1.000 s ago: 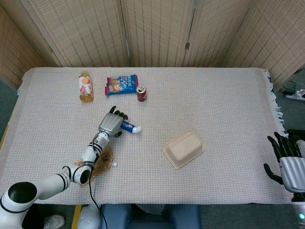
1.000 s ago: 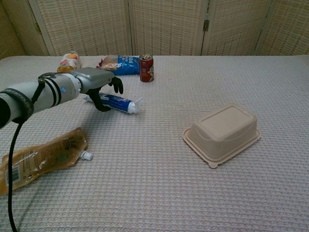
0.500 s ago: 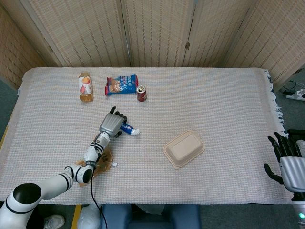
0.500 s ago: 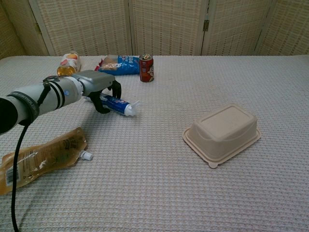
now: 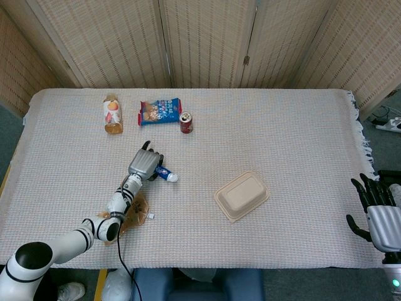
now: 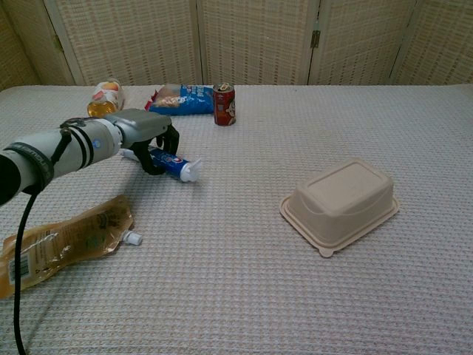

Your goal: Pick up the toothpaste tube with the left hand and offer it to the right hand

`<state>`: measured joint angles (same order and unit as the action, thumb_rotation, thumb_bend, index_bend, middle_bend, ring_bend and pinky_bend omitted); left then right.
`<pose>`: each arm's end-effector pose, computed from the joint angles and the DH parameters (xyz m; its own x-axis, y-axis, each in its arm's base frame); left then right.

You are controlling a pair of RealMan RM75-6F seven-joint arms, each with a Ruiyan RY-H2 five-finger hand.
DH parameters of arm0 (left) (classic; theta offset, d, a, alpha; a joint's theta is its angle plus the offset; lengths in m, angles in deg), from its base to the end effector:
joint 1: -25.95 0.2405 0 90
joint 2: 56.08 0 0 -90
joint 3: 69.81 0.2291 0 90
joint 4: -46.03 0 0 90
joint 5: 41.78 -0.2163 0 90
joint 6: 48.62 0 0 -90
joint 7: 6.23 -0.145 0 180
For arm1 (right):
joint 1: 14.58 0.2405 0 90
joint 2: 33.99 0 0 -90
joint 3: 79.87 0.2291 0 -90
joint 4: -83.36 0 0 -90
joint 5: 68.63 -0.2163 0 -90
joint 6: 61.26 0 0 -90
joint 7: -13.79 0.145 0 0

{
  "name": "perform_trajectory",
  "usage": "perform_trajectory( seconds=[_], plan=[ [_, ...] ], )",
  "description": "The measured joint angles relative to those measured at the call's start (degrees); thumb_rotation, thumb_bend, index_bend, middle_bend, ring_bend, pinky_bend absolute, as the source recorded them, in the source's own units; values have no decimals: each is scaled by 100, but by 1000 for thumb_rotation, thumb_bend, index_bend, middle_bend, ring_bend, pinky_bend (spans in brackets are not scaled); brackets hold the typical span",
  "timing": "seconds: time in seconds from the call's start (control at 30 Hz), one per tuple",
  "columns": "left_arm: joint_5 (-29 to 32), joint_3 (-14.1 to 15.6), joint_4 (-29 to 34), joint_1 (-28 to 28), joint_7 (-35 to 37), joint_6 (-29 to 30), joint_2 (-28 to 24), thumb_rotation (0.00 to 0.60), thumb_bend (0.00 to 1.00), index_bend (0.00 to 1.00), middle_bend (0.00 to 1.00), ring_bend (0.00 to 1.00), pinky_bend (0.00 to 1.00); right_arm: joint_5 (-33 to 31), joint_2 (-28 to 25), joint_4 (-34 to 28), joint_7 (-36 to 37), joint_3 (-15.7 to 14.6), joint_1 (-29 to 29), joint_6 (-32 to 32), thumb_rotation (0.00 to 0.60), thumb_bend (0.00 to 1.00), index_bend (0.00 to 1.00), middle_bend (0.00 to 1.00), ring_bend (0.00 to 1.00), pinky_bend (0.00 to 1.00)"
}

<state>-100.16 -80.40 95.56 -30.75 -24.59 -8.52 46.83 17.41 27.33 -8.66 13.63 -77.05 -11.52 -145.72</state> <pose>-0.1331 0.4177 -0.0603 0.6450 0.2405 0.7254 0.7523 -0.3669 -0.5472 -0.3010 -0.1715 0.1556 0.4467 -0.0236 0.8944 -0.8942 0.0194 0.4472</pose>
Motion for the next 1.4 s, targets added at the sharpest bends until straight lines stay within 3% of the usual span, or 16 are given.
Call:
perform_trajectory(
  seconds=[0.1,0.23,0.43,0.63,0.9,1.1,1.4],
  plan=[
    [-75,-12,8,25,104,31,-7,600,384,612,578,440,205,8,-3,-8,-6,-2,3,1,600,426,0,0,0,0],
    [-244,-22,37,79,373,86,-41,600,406,679,650,527,403,36,-7,-23,-13,-2,9,-8,600,426,0,0,0,0],
    [-555,6,138,216,883,142,-201,600,572,718,713,601,580,136,-17,-32,-11,-10,36,-23,600,426,0,0,0,0],
    [-718,12,421,392,1222,218,-522,600,664,749,773,669,699,384,-36,-44,34,-35,101,-54,600,426,0,0,12,0],
    [-766,-58,1181,583,1362,407,-1070,600,717,754,784,687,726,1016,-204,-307,127,-71,421,38,600,426,0,29,39,0],
    [-775,-106,2211,707,1250,581,-1658,600,752,752,785,697,731,1571,-400,-848,152,-39,935,371,600,425,7,72,65,0],
    [-633,-182,3963,744,633,803,-2396,600,787,753,787,716,747,1844,-427,-1733,-72,216,1962,1488,600,426,239,91,59,0]
  ],
)
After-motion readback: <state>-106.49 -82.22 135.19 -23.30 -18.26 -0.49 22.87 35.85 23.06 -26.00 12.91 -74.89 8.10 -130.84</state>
